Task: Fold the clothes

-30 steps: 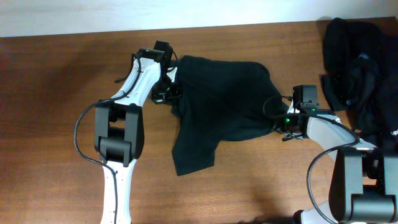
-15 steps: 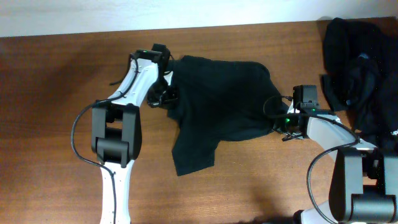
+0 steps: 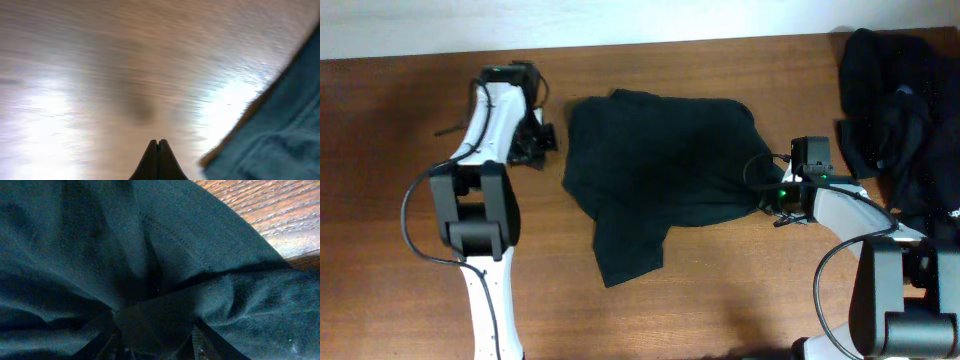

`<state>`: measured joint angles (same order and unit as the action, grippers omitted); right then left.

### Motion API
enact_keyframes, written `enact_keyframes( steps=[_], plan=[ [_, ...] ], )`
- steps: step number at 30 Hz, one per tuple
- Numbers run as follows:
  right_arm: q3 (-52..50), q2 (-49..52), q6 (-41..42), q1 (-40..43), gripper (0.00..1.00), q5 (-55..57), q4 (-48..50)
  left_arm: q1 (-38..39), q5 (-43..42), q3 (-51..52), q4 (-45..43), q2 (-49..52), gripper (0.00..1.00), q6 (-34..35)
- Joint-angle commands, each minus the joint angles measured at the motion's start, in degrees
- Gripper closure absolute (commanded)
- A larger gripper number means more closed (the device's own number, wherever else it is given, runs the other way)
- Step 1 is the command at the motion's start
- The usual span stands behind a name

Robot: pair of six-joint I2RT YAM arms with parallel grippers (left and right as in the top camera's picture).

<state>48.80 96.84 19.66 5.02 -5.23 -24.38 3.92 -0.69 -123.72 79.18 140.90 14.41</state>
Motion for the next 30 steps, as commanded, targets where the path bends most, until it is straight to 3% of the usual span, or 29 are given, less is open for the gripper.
enact_keyframes(
  steps=[1,6,14,16,21,30],
  plan=[
    [-3.67,4.02,0.74,-0.02,0.52,-3.13,-1.31,0.22,3.48,-6.88,1.51,-1.09,0.99,0.59],
    [-3.67,4.02,0.72,-0.02,0.51,-3.13,-1.29,3.08,-2.91,-13.53,7.32,-5.64,0.98,1.38],
    [-3.67,4.02,0.74,-0.02,0.30,-3.21,-1.33,13.27,-6.54,-9.92,14.36,-6.86,0.97,0.22],
    [-3.67,4.02,0.72,-0.02,0.24,-3.37,-1.36,16.37,-7.63,-7.52,14.10,-6.86,0.97,-0.79],
    [-2.80,4.02,0.20,-0.02,0.20,-3.82,-2.82,23.17,-7.45,-2.32,12.09,-6.86,0.97,-0.79],
    [5.44,2.38,-4.44,0.00,0.04,-0.13,-16.04,31.30,-3.17,1.68,5.11,-7.26,0.99,1.01]
  ],
)
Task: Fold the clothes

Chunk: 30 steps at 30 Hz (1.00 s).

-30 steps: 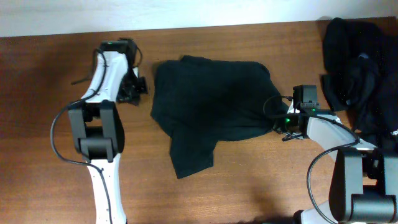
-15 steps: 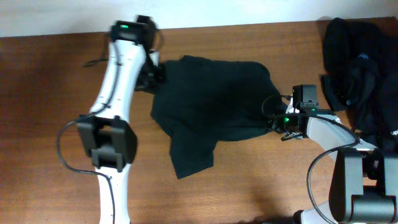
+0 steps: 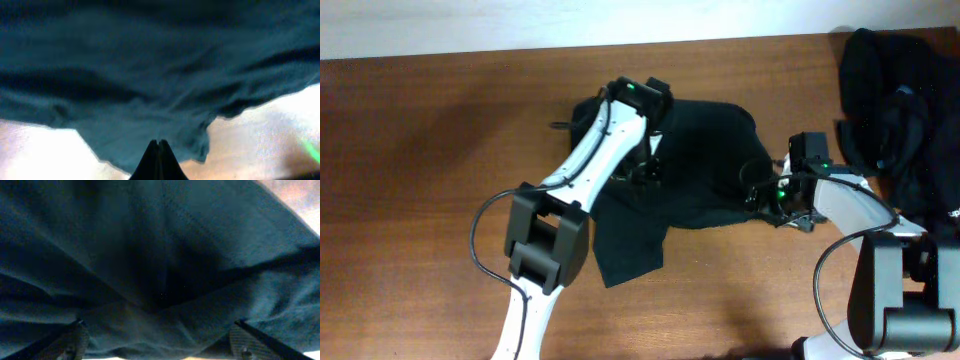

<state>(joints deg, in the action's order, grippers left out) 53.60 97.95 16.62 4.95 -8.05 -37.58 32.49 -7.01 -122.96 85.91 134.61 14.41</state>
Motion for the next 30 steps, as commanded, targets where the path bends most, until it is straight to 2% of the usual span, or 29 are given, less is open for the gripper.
enact_keyframes(
  steps=[1,4,8,13,21,30],
  plan=[
    [1.38,0.68,-1.42,0.07,0.03,2.73,-4.00,3.72,5.11,0.94,-2.10,-0.96,0.99,2.25],
    [4.46,-1.49,-2.14,0.07,0.02,2.71,-7.93,6.78,10.49,0.94,-2.60,-0.96,0.99,5.81],
    [10.05,-4.02,-3.17,0.07,0.01,2.71,-12.55,9.11,13.94,1.14,-3.48,-0.96,0.99,7.32],
    [16.09,-4.39,-6.82,0.07,0.01,2.75,-16.70,9.09,13.92,5.55,-4.66,-0.96,0.99,8.31],
    [16.83,-4.37,-7.52,3.10,0.01,2.73,-14.93,8.11,11.76,17.59,-10.14,-1.22,0.99,8.26],
    [16.81,-4.31,-10.45,7.30,0.01,0.13,-16.00,8.24,9.33,18.88,-11.10,-7.19,0.99,7.82]
  ],
)
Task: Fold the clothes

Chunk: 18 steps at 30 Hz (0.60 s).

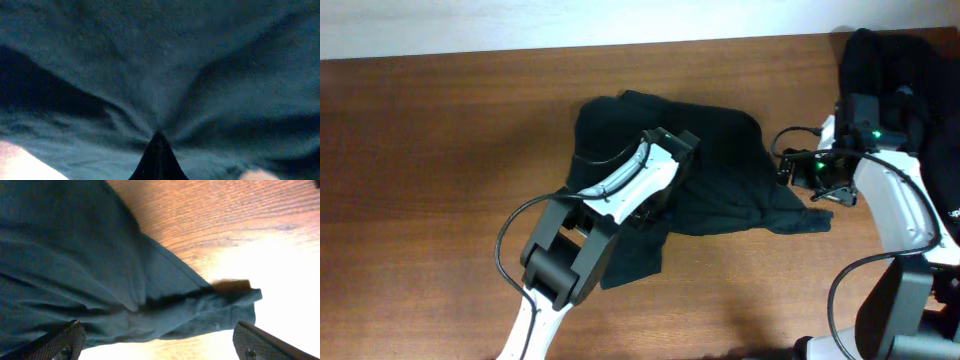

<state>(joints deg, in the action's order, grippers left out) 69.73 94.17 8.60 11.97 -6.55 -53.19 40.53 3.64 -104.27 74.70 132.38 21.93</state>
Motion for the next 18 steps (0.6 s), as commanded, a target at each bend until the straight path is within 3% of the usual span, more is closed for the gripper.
enact_keyframes(
  steps=[1,10,18],
  plan=[
    [0.68,-0.44,-2.43,0.28,0.01,-1.36,-0.39,0.20,-1.38,0.20,0.44,-6.01,0.99,0.31],
    [0.55,1.90,-2.38,0.50,0.01,-1.18,-1.51,3.76,-2.84,4.83,2.73,-11.26,0.99,-0.26],
    [-0.52,5.44,-2.43,0.50,0.01,-1.14,-2.05,9.20,-2.14,20.85,-9.49,-27.56,0.99,-0.72]
  ],
)
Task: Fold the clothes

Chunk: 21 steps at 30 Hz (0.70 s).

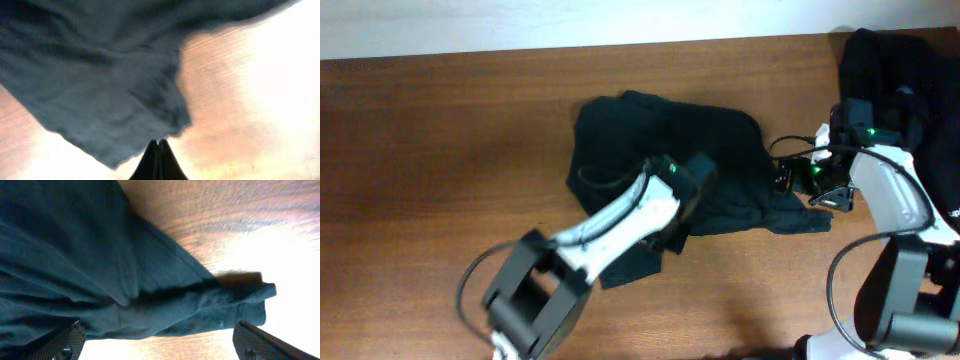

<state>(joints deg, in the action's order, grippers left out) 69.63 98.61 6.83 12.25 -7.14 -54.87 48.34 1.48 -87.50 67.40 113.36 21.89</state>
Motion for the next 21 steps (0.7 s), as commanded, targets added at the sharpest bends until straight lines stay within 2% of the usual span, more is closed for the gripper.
enact_keyframes(
  steps=[1,6,11,14,21],
  plan=[
    [-0.55,1.11,-0.66,0.22,0.02,-0.55,-0.46,1.79,0.07,6.29,-3.93,-11.04,0.99,-0.68],
    [-1.46,1.09,-0.66,0.20,0.01,-0.57,-0.37,2.29,0.02,18.25,-12.26,-21.51,0.99,-0.63],
    [-1.60,1.09,-0.63,0.20,0.01,-0.57,-1.11,2.14,0.00,27.58,-22.32,-22.14,0.99,-0.24],
    [-1.60,1.09,-0.63,0.20,0.01,-0.59,-1.64,2.12,0.07,29.35,-26.38,-22.14,0.99,0.07],
    [-1.57,1.09,-0.66,0.15,0.01,-0.81,-2.14,2.14,7.02,32.85,-28.57,-21.86,0.99,9.90]
  ],
)
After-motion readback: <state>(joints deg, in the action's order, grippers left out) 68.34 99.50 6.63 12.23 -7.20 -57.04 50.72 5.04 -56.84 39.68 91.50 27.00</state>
